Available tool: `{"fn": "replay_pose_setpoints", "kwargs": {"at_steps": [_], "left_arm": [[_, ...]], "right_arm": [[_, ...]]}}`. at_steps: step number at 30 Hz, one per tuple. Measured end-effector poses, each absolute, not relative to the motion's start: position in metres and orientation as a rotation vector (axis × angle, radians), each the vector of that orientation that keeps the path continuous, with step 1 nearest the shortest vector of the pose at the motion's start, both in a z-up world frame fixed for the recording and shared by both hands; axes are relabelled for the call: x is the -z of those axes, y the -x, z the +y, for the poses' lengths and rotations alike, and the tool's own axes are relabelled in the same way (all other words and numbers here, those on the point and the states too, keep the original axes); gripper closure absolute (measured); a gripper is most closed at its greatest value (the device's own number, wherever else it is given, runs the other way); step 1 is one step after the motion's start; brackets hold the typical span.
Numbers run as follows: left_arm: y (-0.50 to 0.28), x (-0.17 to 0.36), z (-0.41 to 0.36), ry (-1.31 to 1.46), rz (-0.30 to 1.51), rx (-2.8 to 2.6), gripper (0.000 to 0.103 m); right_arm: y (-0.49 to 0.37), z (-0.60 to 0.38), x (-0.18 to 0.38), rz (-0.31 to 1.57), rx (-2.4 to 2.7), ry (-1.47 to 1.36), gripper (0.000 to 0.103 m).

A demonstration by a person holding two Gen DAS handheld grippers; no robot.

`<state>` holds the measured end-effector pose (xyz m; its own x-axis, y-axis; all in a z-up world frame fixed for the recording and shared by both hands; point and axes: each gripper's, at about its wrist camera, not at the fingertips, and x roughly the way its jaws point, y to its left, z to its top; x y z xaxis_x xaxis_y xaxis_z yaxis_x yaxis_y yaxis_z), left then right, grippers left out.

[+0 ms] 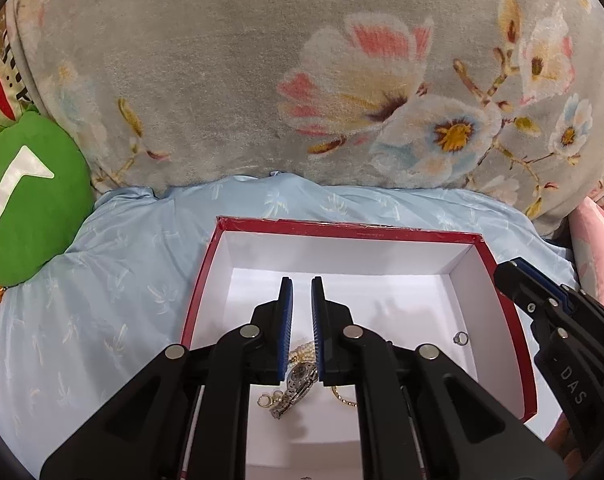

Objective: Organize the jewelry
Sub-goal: 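Lower both earrings into the red box and open both tools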

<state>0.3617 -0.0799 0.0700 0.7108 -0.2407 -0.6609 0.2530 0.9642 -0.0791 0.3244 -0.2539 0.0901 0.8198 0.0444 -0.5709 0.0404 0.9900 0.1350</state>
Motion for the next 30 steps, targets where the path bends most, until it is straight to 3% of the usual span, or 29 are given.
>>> {"fn": "replay_pose_setpoints", "kwargs": {"at_steps": [4, 9, 15, 19, 30], "left_arm": [[-0.363, -0.067, -0.077, -0.016, 0.735, 0.266, 0.089], [-0.364, -0.065, -0.075, -0.012, 0.735, 0.254, 0.070], [-0.361, -0.064, -0.074, -0.015, 0.736, 0.256, 0.070], [-0.355, -0.063, -0.073, -0.024, 0.739, 0.251, 0.066], [-0.316, -0.072, -0.068, -0.052, 0.725, 0.206, 0.028]], "right_arm": [[-0.328, -0.256, -0.085, 0.622, 0.002, -0.150, 0.085], [-0.330, -0.259, -0.080, 0.613, 0.018, -0.156, 0.068], [-0.329, -0.260, -0.078, 0.612, 0.021, -0.158, 0.068], [-0.320, -0.257, -0.075, 0.620, 0.019, -0.165, 0.060], [-0.271, -0.240, -0.075, 0.617, 0.037, -0.150, 0.036]]}}
